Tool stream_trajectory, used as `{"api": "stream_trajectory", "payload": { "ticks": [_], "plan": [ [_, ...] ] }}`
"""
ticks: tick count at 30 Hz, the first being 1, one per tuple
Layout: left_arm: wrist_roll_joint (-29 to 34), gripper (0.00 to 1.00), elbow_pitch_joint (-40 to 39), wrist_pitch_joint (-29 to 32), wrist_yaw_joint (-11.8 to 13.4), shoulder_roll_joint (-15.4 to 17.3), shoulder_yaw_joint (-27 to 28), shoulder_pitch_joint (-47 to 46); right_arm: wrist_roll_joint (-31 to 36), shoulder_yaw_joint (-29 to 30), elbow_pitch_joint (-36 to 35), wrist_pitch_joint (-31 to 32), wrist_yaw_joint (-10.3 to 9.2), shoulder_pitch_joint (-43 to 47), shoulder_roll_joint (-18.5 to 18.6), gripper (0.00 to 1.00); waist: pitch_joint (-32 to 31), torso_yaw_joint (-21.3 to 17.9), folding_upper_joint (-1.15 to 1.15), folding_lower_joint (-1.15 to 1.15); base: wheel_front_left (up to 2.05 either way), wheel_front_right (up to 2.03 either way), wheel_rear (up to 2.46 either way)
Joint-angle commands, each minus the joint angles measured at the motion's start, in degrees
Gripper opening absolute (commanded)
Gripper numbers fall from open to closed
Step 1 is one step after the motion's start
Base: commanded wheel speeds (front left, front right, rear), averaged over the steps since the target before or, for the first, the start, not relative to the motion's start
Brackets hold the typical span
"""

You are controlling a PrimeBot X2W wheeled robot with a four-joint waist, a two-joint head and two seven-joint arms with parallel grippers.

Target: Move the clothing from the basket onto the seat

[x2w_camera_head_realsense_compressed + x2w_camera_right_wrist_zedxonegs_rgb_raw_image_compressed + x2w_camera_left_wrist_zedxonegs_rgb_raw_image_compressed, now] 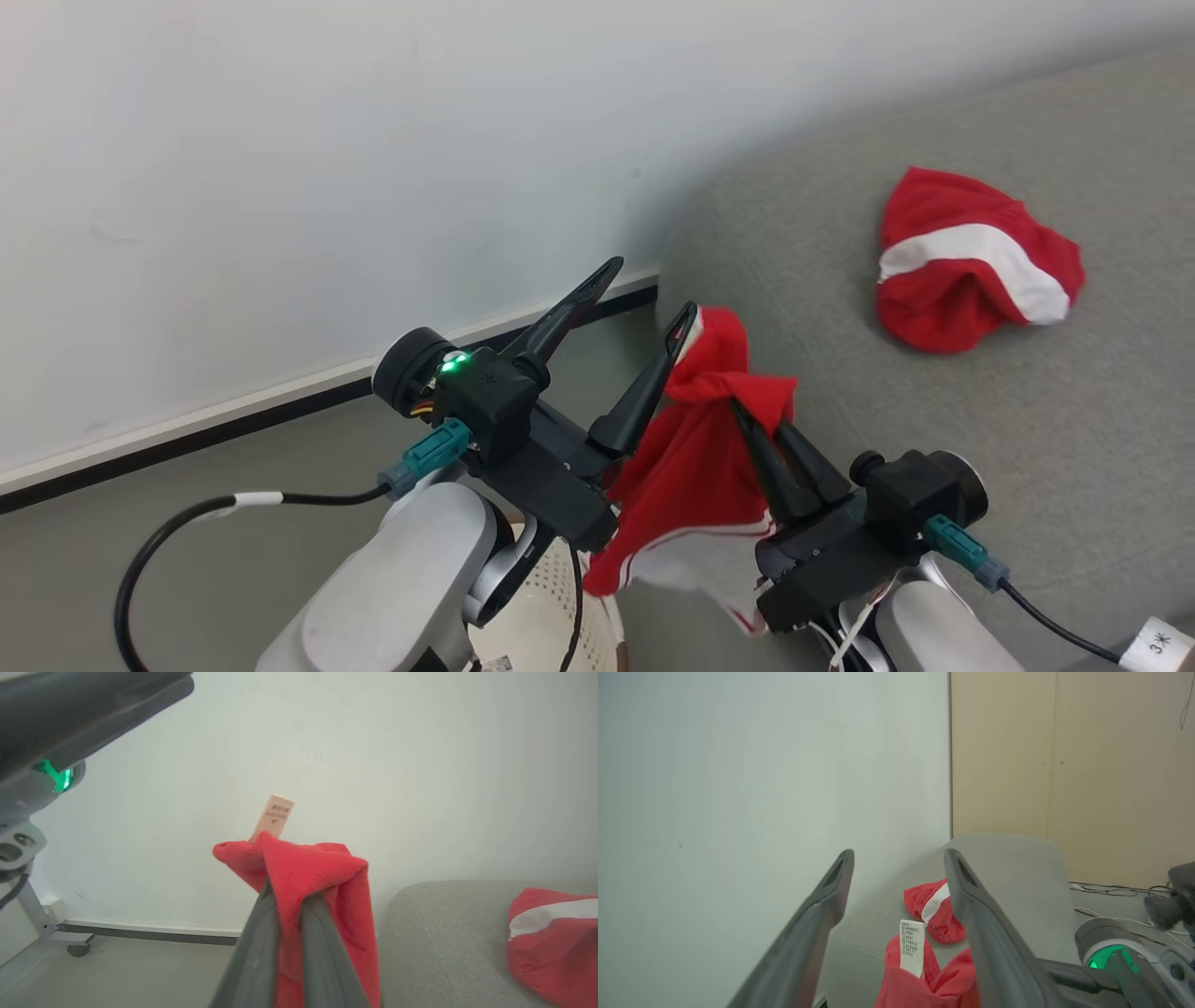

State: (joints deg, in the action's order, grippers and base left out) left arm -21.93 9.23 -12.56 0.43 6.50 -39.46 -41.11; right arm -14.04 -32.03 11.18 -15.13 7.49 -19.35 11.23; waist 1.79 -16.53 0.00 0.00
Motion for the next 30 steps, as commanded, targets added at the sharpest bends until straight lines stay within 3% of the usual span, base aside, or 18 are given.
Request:
{"api": "stream_trajectory", "payload": {
  "ticks": [1,14,30],
  "plan": [
    [-0.06,1.00,-0.37,0.14,-0.03,0.13,-0.28,-0.28,0.62,0.54,-1.02,-0.09,0.01,-0.16,-0.25,0.00,1.71,-3.30,0.00,0.00,0.00,0.00,0.00],
    [1.10,1.00,-0.05,0.85,-0.72,0.56,-1.97,-2.60,3.02,5.04,-5.88,-0.09,0.01,1.03,-1.49,0.00,5.50,-13.48,0.00,0.00,0.00,0.00,0.00],
    [-0.39,1.00,5.21,0.46,-4.41,-2.32,-6.75,-7.35,6.76,14.59,-13.10,-0.09,0.01,5.92,-4.07,0.00,10.15,-15.37,0.00,0.00,0.00,0.00,0.00]
  ]
}}
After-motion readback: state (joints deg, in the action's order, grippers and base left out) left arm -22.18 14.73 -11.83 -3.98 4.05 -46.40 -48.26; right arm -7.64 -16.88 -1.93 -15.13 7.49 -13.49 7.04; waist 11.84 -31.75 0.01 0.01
